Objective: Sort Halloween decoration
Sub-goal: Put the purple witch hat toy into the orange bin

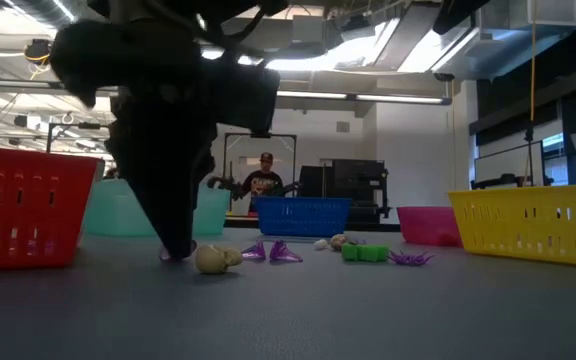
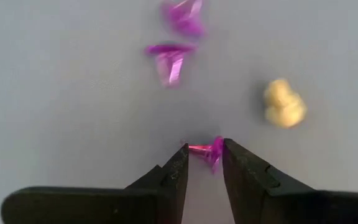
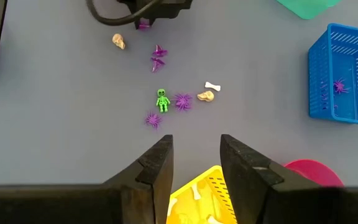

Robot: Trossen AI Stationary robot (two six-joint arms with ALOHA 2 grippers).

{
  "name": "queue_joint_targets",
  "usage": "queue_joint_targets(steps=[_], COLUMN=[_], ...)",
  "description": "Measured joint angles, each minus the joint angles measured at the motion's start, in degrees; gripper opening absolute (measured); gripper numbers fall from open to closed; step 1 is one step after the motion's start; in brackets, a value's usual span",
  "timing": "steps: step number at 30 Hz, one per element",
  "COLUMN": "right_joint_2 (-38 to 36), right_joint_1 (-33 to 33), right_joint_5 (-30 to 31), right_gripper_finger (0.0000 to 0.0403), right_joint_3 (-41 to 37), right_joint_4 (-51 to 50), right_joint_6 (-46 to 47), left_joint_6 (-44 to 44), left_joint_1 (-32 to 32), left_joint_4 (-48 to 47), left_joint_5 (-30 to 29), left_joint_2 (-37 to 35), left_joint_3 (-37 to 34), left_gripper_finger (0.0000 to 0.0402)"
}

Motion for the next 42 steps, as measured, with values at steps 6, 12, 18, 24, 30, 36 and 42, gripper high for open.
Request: queue_joint_targets(steps=[6, 12, 18, 24, 30, 36, 42], right_joint_2=[0.00, 0.00, 0.00, 0.00, 0.00, 0.00, 0.00], right_joint_1=[0.00, 0.00, 0.00, 0.00, 0.00, 0.00, 0.01], right_joint_5=[0.00, 0.00, 0.00, 0.00, 0.00, 0.00, 0.00], right_gripper_finger=[0.0131, 0.0131, 0.0131, 0.0131, 0.0131, 0.0131, 0.0131], right_joint_3=[0.00, 0.00, 0.00, 0.00, 0.00, 0.00, 0.00], right_joint_4=[-0.01, 0.00, -0.01, -0.01, -0.01, -0.02, -0.04], right_joint_6=[0.00, 0.00, 0.00, 0.02, 0.01, 0.01, -0.01], left_joint_6=[0.42, 3.12, 5.27, 6.10, 6.06, 5.64, 5.58], left_joint_1=[-0.06, -0.02, -0.04, -0.04, -0.02, -0.04, -0.13], left_joint_4=[0.01, -0.14, -3.56, -3.56, -3.31, 1.97, 2.12], left_joint_5=[0.07, -0.19, -1.61, -2.57, -2.57, -1.85, -1.76], left_joint_2=[0.09, 0.01, 0.00, -0.02, -0.11, -0.13, -0.14], left_joint_3=[3.25, 5.58, 5.60, 5.60, 5.54, 2.32, 1.19], left_gripper_finger=[0.0077, 0.0077, 0.0077, 0.0078, 0.0078, 0.0078, 0.0078])
